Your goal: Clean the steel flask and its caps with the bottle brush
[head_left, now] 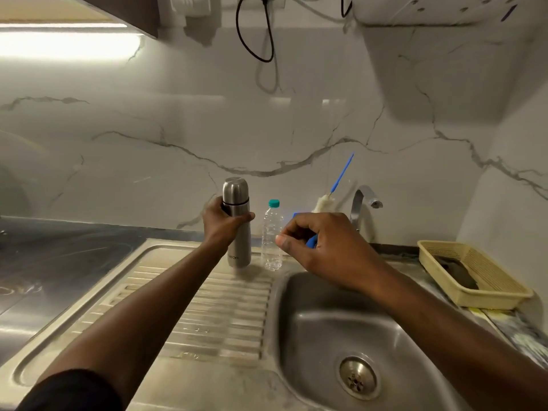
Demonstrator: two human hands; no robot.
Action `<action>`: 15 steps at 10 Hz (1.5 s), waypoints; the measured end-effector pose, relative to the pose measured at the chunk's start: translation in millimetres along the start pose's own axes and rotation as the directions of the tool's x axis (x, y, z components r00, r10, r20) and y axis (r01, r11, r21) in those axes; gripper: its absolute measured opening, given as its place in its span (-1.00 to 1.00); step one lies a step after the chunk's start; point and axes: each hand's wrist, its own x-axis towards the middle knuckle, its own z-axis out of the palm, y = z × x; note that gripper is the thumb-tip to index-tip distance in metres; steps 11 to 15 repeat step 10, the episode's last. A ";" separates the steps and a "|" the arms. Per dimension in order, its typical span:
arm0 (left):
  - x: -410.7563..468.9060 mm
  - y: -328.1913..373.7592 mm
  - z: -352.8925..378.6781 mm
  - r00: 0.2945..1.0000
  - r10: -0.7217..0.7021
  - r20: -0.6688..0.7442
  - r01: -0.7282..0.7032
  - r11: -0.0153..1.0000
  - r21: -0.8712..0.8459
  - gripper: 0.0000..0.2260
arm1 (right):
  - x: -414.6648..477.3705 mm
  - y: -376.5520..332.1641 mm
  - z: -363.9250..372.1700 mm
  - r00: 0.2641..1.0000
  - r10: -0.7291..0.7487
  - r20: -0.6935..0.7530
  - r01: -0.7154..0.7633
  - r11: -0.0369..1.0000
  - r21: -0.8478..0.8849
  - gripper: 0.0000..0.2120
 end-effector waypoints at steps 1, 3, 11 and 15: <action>5.9 -7.6 10.4 0.999 -0.037 0.001 0.037 0.999 -0.009 -0.50 | 2.0 10.4 -1.9 1.000 0.006 -0.018 -0.006 1.000 0.009 -0.84; 16.1 -19.6 16.3 0.998 -0.063 -0.009 0.063 0.998 -0.030 -0.52 | 5.6 30.2 -3.4 0.999 0.032 -0.038 -0.032 0.999 -0.009 -0.83; 10.1 -11.5 12.4 0.993 -0.102 0.053 0.100 0.994 0.045 -0.26 | -1.4 25.3 -15.5 0.994 0.086 -0.061 -0.085 0.996 0.027 -0.87; 10.1 -11.5 12.4 0.993 -0.102 0.053 0.100 0.994 0.045 -0.26 | -1.4 25.3 -15.5 0.994 0.086 -0.061 -0.085 0.996 0.027 -0.87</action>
